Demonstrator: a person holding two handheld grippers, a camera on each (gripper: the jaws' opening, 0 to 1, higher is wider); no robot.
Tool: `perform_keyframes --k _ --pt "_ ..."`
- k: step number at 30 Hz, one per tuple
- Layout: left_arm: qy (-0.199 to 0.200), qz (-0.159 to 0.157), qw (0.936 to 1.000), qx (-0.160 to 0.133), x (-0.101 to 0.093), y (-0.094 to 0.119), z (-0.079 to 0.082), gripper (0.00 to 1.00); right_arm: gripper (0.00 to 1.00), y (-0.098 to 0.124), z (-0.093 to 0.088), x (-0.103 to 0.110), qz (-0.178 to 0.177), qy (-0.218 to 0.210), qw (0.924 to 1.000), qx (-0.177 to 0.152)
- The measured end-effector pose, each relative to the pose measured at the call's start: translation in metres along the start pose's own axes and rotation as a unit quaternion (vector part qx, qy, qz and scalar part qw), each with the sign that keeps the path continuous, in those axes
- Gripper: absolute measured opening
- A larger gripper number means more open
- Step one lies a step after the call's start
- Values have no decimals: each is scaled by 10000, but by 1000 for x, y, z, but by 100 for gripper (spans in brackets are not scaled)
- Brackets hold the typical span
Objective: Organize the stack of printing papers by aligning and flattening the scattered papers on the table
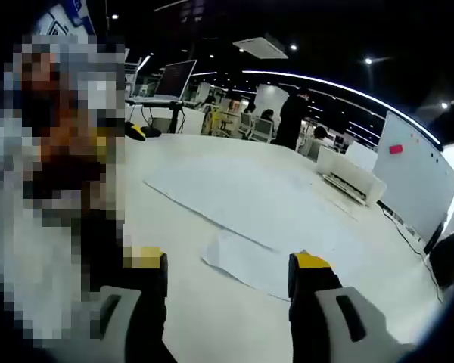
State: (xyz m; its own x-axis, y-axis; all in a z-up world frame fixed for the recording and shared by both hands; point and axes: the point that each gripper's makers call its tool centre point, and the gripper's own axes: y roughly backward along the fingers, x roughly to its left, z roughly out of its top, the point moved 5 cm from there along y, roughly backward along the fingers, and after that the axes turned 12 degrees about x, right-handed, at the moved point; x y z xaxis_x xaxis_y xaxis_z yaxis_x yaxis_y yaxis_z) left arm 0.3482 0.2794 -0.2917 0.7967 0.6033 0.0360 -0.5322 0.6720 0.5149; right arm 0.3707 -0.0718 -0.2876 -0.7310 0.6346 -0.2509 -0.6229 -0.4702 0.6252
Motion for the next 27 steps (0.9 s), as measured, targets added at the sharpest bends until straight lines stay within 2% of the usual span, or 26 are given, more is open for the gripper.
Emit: perform_keyframes --k 9,19,27 --pt "-16 -19 10000 -75 0 0 3 70 61 1 3 2 53 -87 9999 -111" --pt "-22 -7 10000 -84 -1 1 4 70 60 0 1 1 21 -75 9999 -69" --pt "-46 -5 9999 -99 -1 1 7 70 62 0 8 0 82 -220 9996 -154"
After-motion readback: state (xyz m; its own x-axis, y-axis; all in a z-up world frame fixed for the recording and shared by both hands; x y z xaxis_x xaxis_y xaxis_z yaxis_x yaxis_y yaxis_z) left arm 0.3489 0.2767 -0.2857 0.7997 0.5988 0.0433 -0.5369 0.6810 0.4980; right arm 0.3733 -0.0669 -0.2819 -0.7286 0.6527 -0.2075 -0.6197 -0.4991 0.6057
